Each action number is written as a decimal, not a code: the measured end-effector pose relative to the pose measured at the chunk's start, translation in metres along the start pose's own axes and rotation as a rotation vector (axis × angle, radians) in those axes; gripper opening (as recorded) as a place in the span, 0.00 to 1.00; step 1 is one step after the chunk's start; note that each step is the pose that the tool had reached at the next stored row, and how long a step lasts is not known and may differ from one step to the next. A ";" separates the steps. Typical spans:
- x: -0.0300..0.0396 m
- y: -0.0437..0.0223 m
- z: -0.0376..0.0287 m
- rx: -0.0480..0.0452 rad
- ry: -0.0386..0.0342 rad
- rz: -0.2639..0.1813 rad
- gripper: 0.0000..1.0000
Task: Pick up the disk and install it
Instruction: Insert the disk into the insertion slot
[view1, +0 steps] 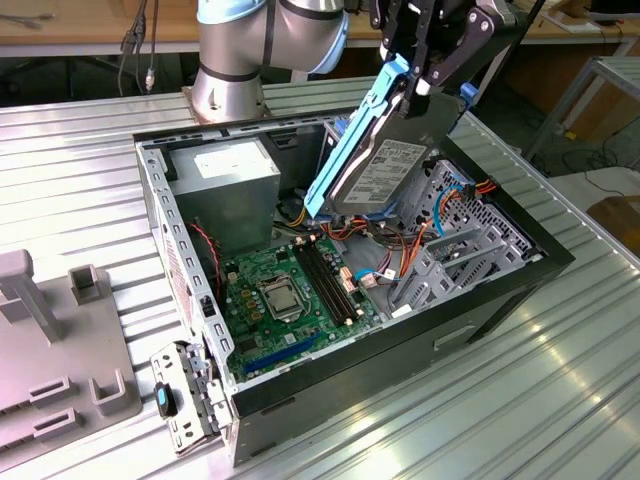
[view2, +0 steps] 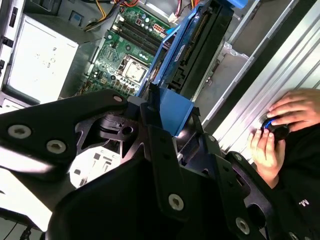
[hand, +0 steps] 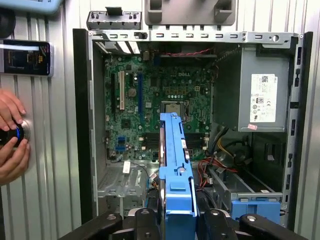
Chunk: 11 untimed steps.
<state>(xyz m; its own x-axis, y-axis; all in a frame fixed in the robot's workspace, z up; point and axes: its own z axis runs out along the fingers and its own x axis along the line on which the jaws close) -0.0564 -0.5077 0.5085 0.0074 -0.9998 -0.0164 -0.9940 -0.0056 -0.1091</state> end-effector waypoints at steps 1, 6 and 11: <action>0.0000 0.0001 0.0000 0.0002 0.0000 0.000 0.37; 0.0000 0.0001 0.0000 0.0003 0.0000 0.000 0.37; 0.0001 0.0001 0.0000 0.0006 0.0000 0.000 0.37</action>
<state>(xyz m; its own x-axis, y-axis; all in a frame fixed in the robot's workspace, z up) -0.0565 -0.5078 0.5085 0.0073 -0.9998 -0.0164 -0.9939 -0.0055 -0.1097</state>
